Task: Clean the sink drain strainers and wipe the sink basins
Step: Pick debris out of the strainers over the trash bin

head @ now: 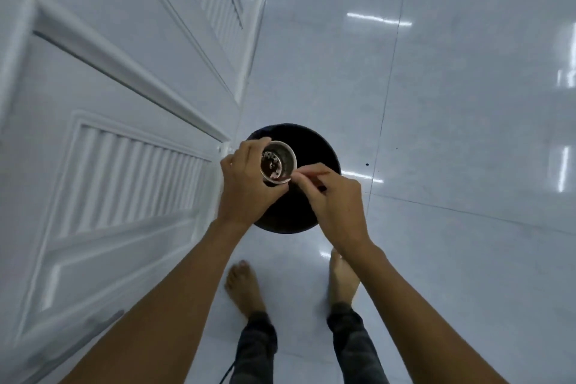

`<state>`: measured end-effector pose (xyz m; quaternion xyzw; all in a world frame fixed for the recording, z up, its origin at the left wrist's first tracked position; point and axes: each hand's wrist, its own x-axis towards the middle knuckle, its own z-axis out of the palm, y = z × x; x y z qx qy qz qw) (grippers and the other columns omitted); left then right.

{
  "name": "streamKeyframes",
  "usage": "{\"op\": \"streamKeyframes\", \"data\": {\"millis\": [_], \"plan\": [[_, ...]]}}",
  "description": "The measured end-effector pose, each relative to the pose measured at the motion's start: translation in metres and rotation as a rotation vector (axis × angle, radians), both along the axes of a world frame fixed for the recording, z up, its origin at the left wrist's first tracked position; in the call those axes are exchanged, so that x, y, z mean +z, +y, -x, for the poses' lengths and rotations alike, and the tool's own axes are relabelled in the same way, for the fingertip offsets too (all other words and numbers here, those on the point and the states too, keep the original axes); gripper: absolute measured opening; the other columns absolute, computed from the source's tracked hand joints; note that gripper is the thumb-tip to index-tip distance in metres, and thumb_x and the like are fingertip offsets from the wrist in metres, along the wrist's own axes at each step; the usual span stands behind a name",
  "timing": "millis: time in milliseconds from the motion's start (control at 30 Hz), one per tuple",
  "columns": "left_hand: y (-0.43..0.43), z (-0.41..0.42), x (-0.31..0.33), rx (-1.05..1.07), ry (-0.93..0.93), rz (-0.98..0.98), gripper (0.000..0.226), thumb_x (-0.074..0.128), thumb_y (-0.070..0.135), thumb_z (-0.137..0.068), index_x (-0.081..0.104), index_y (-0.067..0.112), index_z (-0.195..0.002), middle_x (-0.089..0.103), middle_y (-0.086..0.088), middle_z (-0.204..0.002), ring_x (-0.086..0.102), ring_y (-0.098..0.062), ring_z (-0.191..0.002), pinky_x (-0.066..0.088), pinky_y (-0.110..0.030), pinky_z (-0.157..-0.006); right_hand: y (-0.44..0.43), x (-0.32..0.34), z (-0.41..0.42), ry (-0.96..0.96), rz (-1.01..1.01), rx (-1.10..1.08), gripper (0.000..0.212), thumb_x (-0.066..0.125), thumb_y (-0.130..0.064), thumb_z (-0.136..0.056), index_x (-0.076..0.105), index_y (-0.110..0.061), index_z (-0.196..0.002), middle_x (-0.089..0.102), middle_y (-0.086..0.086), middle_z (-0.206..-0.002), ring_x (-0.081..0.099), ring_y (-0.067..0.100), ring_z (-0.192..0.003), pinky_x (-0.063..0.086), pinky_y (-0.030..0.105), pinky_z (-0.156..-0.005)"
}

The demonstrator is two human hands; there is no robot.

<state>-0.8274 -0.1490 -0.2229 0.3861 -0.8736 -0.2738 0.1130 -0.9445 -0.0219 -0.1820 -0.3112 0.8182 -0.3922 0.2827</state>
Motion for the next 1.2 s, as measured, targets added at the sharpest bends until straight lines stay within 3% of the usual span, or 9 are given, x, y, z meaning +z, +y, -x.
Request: {"op": "streamKeyframes", "data": {"millis": [167,333,567,767,833,900,967,1100,1200], "plan": [[0.006,-0.011,-0.058,-0.031,-0.028,-0.064,0.081,0.089,0.034,-0.066,0.056,0.014,-0.137,0.059,-0.003,-0.130,0.057,-0.023,-0.124,0.039,-0.045,-0.106,0.010,-0.069,-0.011,0.027,-0.037,-0.088,0.015,0.065,-0.031,-0.098,0.075,-0.026,-0.109,0.076,-0.014,-0.098,0.070,0.004,-0.089,0.061,0.030,-0.083],[0.012,-0.018,-0.079,-0.015,-0.059,-0.087,0.083,0.092,0.036,-0.066,0.057,0.014,-0.138,0.060,-0.004,-0.126,0.058,-0.022,-0.120,0.039,-0.041,-0.104,0.020,-0.086,-0.030,-0.081,0.005,-0.154,0.017,0.065,-0.036,-0.097,0.076,-0.029,-0.108,0.071,-0.026,-0.100,0.069,-0.003,-0.096,0.059,0.020,-0.086],[0.021,-0.017,-0.082,0.000,-0.074,-0.055,0.087,0.093,0.038,-0.066,0.056,0.015,-0.141,0.059,-0.007,-0.124,0.059,-0.024,-0.118,0.036,-0.035,-0.103,0.021,-0.092,-0.034,-0.140,-0.021,-0.354,0.019,0.066,-0.027,-0.098,0.078,-0.023,-0.113,0.076,-0.016,-0.105,0.069,0.000,-0.099,0.059,0.027,-0.093],[0.021,-0.010,-0.072,-0.017,-0.112,-0.069,0.095,0.088,0.046,-0.074,0.048,0.013,-0.153,0.057,-0.012,-0.126,0.058,-0.026,-0.118,0.039,-0.044,-0.107,0.020,-0.085,-0.049,-0.142,0.040,-0.248,0.020,0.065,-0.028,-0.098,0.077,-0.024,-0.113,0.074,-0.020,-0.106,0.068,-0.004,-0.100,0.053,0.011,-0.089],[0.023,-0.010,-0.070,-0.052,-0.143,-0.048,0.099,0.088,0.042,-0.075,0.041,0.013,-0.158,0.056,-0.013,-0.125,0.058,-0.028,-0.116,0.039,-0.045,-0.107,0.021,-0.090,-0.046,-0.134,0.009,-0.286,0.018,0.064,-0.025,-0.099,0.075,-0.026,-0.113,0.070,-0.024,-0.101,0.065,-0.012,-0.094,0.051,0.006,-0.087],[0.022,-0.012,-0.070,-0.094,-0.211,-0.026,0.103,0.086,0.040,-0.075,0.035,0.016,-0.161,0.055,-0.014,-0.125,0.056,-0.029,-0.116,0.038,-0.044,-0.107,0.022,-0.094,-0.042,-0.157,-0.013,-0.337,0.017,0.063,-0.024,-0.100,0.075,-0.026,-0.112,0.068,-0.026,-0.100,0.064,-0.014,-0.092,0.052,0.008,-0.089],[0.020,-0.014,-0.073,-0.125,-0.264,-0.011,0.106,0.085,0.042,-0.075,0.030,0.017,-0.163,0.053,-0.015,-0.126,0.055,-0.028,-0.117,0.037,-0.043,-0.108,0.024,-0.096,-0.041,-0.188,0.004,-0.315,0.016,0.062,-0.026,-0.100,0.076,-0.025,-0.109,0.072,-0.021,-0.103,0.067,-0.006,-0.095,0.054,0.011,-0.088],[0.017,-0.016,-0.077,-0.163,-0.233,-0.072,0.111,0.084,0.044,-0.074,0.026,0.016,-0.164,0.050,-0.014,-0.127,0.050,-0.025,-0.116,0.037,-0.042,-0.108,0.027,-0.102,-0.039,-0.172,-0.039,-0.199,0.019,0.062,-0.025,-0.100,0.077,-0.021,-0.111,0.075,-0.013,-0.103,0.068,-0.001,-0.093,0.056,0.015,-0.088],[0.013,-0.016,-0.079,-0.169,-0.237,-0.131,0.111,0.083,0.047,-0.075,0.023,0.019,-0.164,0.050,-0.011,-0.126,0.049,-0.023,-0.113,0.032,-0.035,-0.105,0.026,-0.105,-0.032,-0.161,-0.078,-0.249,0.019,0.062,-0.024,-0.100,0.076,-0.021,-0.113,0.074,-0.013,-0.104,0.066,-0.001,-0.092,0.057,0.016,-0.088]]}}
